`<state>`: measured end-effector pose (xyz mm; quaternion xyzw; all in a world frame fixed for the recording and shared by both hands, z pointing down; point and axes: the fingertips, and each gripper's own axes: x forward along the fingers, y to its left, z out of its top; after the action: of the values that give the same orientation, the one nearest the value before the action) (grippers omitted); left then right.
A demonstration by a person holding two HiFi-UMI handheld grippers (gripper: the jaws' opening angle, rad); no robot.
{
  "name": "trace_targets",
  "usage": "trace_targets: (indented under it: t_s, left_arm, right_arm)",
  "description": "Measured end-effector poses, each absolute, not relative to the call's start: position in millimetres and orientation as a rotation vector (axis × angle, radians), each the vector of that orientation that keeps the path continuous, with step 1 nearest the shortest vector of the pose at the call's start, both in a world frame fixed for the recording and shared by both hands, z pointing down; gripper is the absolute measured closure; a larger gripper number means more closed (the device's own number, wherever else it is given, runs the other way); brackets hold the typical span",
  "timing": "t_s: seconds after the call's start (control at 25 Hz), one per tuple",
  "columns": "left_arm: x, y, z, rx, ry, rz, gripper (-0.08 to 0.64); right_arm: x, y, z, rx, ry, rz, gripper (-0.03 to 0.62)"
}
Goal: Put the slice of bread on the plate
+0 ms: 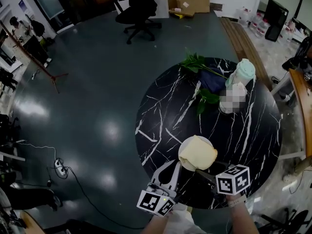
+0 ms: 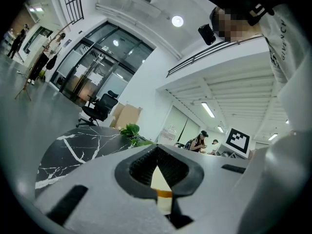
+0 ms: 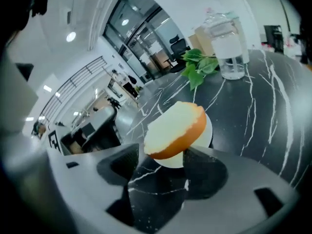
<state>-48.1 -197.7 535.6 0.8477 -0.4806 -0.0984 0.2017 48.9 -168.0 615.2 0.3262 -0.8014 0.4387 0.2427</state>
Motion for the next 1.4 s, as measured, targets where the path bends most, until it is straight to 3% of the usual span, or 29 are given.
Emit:
trace_targets:
  t_s: [0.44, 1.04, 1.2, 1.4]
  left_arm:
    - [-50.8, -192.1, 524.0, 2.354, -1.329, -0.334, 0.552]
    - [-35.0, -162.9, 512.9, 2.41, -1.3, -0.294, 0.552]
    - [-28.5, -151.3, 504.9, 2.428, -1.286, -0.286, 0.552]
    - [-20.6, -134.3, 493.0, 2.461, -1.256, -0.288, 0.552]
  right_arm:
    - [81.1, -133.7, 635.8, 0.487, -1.798, 0.68, 0.336]
    - [53.9, -124.5, 570.3, 0.758, -2.29, 0.722, 0.341]
    - [51.0, -117.3, 543.6, 0.856, -2.412, 0.649, 0.476]
    - [45.7, -102.1, 505.8, 0.925, -2.553, 0.589, 0.554]
